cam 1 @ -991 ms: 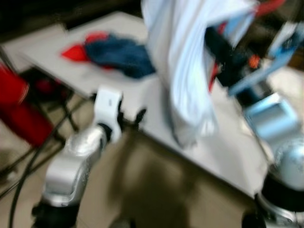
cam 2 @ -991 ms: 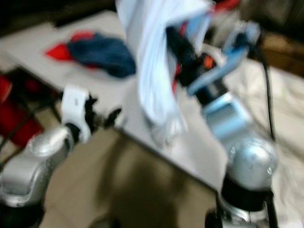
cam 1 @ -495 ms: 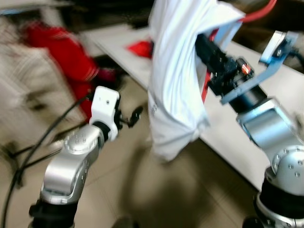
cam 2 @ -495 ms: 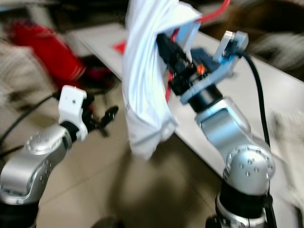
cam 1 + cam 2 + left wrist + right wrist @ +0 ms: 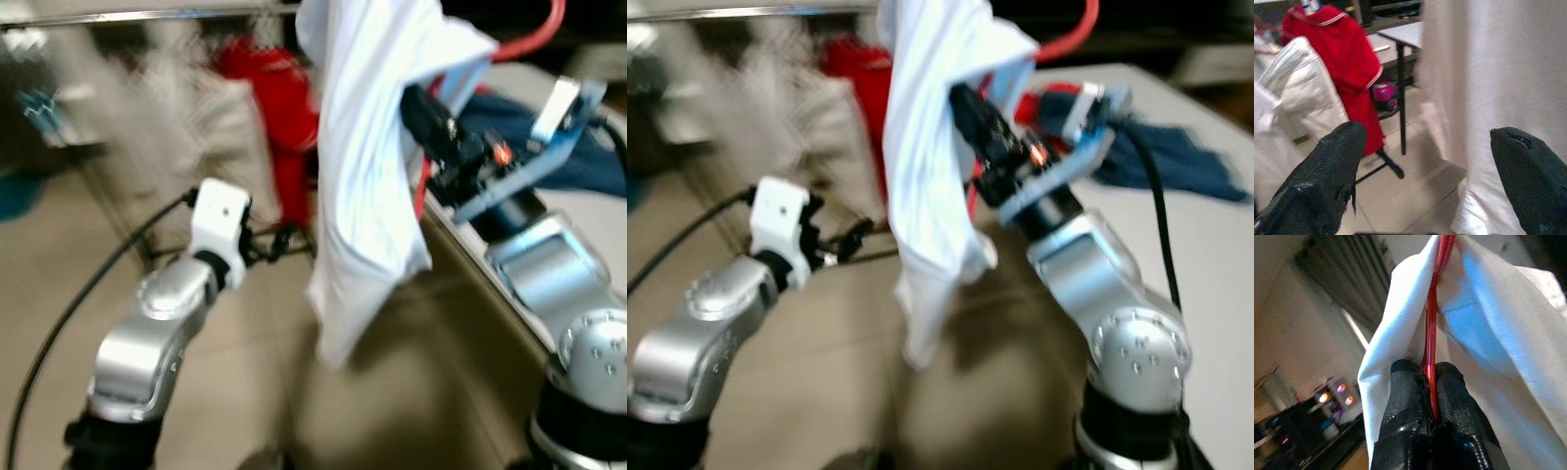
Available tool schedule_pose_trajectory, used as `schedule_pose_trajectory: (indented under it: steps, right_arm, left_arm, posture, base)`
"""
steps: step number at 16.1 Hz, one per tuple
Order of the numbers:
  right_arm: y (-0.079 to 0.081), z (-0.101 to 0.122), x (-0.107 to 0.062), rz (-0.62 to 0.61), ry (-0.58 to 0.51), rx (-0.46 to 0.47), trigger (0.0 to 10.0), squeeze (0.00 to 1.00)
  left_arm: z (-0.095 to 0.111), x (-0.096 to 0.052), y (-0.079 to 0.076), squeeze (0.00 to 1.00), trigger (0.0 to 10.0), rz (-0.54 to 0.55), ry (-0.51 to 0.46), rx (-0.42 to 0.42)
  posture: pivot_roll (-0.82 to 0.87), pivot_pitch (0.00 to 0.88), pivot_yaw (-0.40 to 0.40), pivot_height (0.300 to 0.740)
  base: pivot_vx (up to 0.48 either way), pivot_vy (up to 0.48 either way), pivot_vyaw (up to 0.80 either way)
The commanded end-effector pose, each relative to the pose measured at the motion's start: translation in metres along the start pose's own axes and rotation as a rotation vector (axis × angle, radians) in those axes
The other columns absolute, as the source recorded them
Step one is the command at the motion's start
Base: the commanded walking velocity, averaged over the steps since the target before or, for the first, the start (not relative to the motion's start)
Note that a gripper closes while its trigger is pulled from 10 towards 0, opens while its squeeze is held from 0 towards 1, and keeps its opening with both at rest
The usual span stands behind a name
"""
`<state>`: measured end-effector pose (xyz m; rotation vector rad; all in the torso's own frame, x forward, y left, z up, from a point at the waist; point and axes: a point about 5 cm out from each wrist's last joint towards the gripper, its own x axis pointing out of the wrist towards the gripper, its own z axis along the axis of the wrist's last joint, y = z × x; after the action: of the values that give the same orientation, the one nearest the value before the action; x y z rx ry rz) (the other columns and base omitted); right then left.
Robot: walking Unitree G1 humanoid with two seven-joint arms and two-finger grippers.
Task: Hang hanger
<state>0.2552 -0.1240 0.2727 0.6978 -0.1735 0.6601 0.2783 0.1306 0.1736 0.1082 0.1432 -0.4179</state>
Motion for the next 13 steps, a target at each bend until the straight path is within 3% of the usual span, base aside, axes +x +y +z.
schedule_pose_trajectory:
  steps: [1, 6, 10, 11, 13]
  right_arm:
    - [0.001, 0.002, -0.002, 0.003, -0.020, -0.017, 10.0, 0.00]
    - [-0.047, -0.030, -0.024, -0.300, 0.063, -0.026, 10.0, 0.00]
    - [-0.085, -0.055, -0.042, -0.564, 0.175, -0.143, 10.0, 0.00]
    - [-0.094, -0.065, -0.049, -0.615, 0.231, -0.204, 10.0, 0.00]
    - [-0.095, -0.080, -0.055, -0.613, 0.315, -0.260, 10.0, 0.00]
  left_arm:
    - [0.000, -0.001, 0.001, 0.00, 10.0, 0.007, -0.002, 0.010]
    - [0.000, -0.003, 0.003, 0.00, 10.0, 0.020, -0.012, 0.026]
    - [-0.004, -0.004, 0.007, 0.00, 10.0, 0.034, 0.012, 0.039]
    - [-0.006, -0.004, 0.008, 0.00, 10.0, 0.041, 0.018, 0.040]
    - [-0.009, -0.005, 0.009, 0.00, 10.0, 0.055, 0.034, 0.049]
  posture:
    - [-0.02, 0.000, -0.017, 0.740]
    - [-0.01, 0.000, -0.009, 0.740]
    - [-0.01, 0.002, -0.006, 0.740]
    - [-0.01, 0.006, -0.007, 0.740]
    - [0.00, 0.012, -0.009, 0.740]
  base:
    - [0.000, 0.000, 0.80]
    - [0.000, 0.000, 0.80]
    - [0.000, 0.000, 0.80]
    - [0.000, 0.000, 0.00]
    - [0.000, 0.000, 0.00]
